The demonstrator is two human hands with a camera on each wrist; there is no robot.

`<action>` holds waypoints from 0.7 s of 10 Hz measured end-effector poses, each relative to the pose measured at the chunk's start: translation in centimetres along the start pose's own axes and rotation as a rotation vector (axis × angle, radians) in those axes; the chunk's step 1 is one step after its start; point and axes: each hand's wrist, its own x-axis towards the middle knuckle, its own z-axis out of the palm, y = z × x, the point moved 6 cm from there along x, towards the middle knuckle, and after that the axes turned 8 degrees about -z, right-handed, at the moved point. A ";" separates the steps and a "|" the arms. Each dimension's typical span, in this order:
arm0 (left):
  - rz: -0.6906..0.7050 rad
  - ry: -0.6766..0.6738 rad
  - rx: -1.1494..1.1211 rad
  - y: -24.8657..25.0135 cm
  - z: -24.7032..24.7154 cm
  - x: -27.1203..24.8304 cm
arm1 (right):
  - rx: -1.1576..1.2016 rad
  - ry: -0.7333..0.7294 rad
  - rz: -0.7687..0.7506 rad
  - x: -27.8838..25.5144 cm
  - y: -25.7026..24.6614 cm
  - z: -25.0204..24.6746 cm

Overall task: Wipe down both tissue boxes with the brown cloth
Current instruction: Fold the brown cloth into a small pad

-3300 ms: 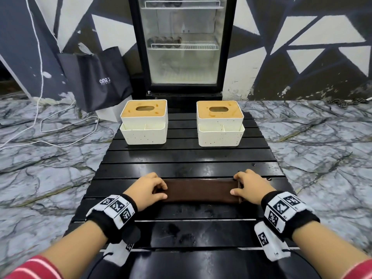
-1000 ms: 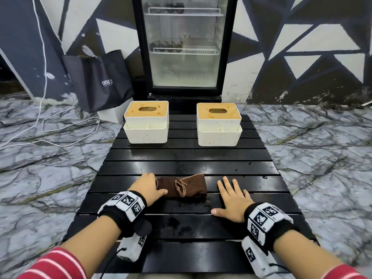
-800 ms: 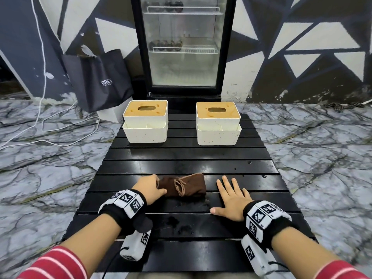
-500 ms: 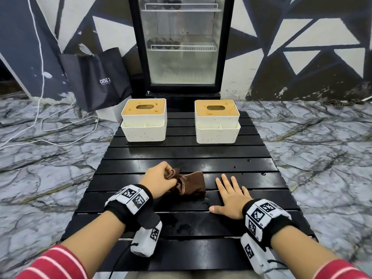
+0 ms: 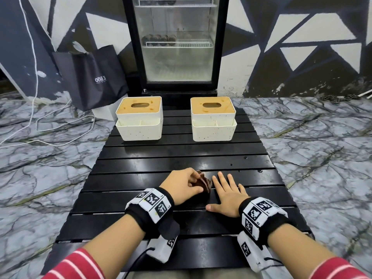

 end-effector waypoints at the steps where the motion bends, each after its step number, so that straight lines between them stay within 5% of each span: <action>1: 0.098 0.028 0.211 0.4 -0.1 -0.4 | 0.000 -0.005 -0.001 -0.1 0.0 0.0; 3: 0.174 -0.060 0.535 -0.5 1.7 -0.1 | 0.002 -0.004 -0.002 0.0 0.1 0.1; 4: 0.143 -0.186 0.578 -1.4 3.0 0.0 | -0.003 0.000 -0.007 0.1 0.0 0.1; 7: 0.144 -0.191 0.556 -1.9 2.9 -0.2 | 0.047 0.023 -0.016 -0.5 -0.4 -0.7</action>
